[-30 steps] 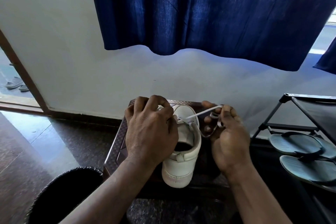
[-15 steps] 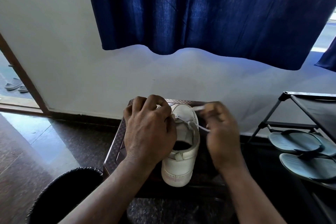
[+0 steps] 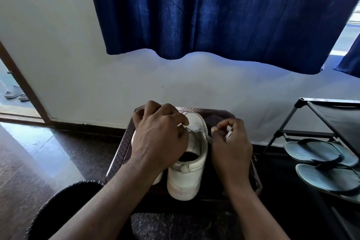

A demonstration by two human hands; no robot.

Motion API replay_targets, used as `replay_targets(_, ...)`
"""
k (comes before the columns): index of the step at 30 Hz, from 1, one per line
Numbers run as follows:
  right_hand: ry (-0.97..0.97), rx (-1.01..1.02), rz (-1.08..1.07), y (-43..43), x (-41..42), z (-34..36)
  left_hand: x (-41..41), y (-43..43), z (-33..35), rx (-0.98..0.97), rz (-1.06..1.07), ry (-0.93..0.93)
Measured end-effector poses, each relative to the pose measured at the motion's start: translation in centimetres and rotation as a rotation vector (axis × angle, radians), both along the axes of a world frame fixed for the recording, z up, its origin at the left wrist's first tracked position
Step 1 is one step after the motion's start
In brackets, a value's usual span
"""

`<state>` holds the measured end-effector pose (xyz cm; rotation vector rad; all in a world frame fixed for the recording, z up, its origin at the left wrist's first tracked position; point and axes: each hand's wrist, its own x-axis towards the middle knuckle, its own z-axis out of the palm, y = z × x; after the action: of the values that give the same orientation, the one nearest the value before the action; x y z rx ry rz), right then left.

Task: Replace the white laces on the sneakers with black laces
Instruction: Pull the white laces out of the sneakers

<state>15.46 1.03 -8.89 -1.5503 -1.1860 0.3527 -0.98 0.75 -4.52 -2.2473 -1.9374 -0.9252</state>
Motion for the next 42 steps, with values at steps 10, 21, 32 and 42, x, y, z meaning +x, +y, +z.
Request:
replay_targets(10,-0.086,0.096,0.327,-1.8,-0.4,0.3,1.1,0.6,0.7,-0.229,-0.116,0.239)
replay_targets(21,-0.211,0.045,0.146,-2.1,-1.3,0.4,0.7,1.0,-0.1,-0.164,-0.133,0.031)
replay_targets(32,-0.121,0.024,0.077,-1.9,-1.2,0.5,0.8,0.7,-0.3,-0.098,-0.113,0.047)
replay_targets(42,-0.164,-0.016,0.064,-2.2,-1.5,0.6,0.1,1.7,1.0,-0.275,-0.156,-0.749)
